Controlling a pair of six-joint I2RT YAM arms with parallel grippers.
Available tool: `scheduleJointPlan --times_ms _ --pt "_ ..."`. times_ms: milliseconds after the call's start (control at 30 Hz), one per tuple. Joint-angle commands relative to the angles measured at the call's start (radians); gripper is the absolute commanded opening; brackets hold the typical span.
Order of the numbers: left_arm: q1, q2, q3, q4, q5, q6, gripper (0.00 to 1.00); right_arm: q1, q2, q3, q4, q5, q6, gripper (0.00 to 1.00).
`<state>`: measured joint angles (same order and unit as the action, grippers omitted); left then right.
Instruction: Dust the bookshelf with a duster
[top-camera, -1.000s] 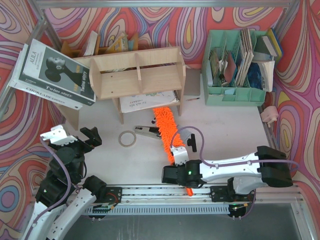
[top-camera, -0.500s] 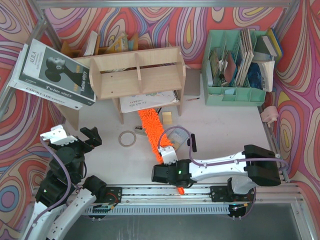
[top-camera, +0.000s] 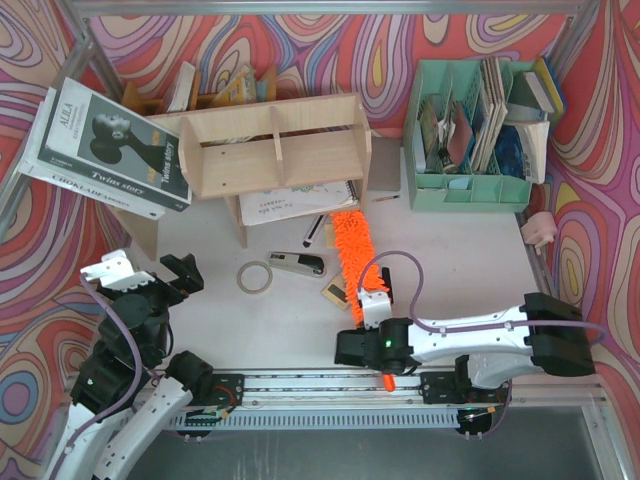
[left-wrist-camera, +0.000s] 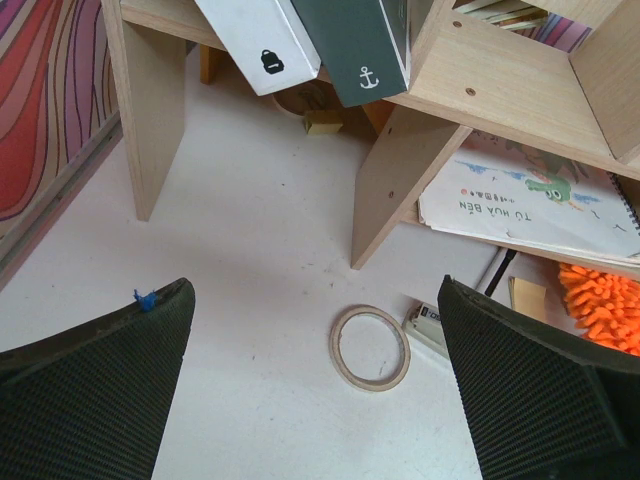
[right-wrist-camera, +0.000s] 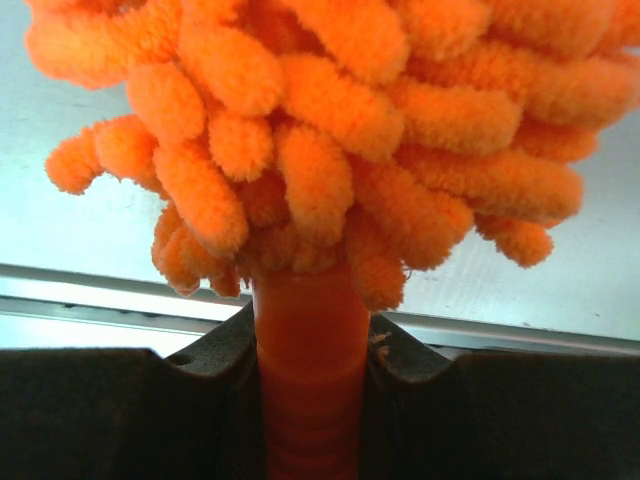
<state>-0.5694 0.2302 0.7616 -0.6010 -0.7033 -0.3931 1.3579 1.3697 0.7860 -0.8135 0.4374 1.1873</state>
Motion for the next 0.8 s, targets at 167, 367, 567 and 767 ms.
scheduleJointPlan --times_ms 167,367,567,767 --pt "0.005 -0.002 0.010 0.004 -0.004 -0.004 0.98 -0.024 -0.042 -0.076 0.000 0.010 0.078 0.00" --pt "0.006 0.007 0.010 0.006 -0.003 -0.003 0.98 -0.051 0.017 -0.095 0.085 -0.086 -0.009 0.00" --pt "0.006 0.005 0.009 0.006 -0.004 -0.003 0.98 -0.063 0.013 -0.073 0.071 -0.074 -0.020 0.00" --pt "0.006 0.009 0.010 0.006 -0.001 -0.003 0.98 -0.063 -0.097 0.020 -0.069 0.061 -0.006 0.00"
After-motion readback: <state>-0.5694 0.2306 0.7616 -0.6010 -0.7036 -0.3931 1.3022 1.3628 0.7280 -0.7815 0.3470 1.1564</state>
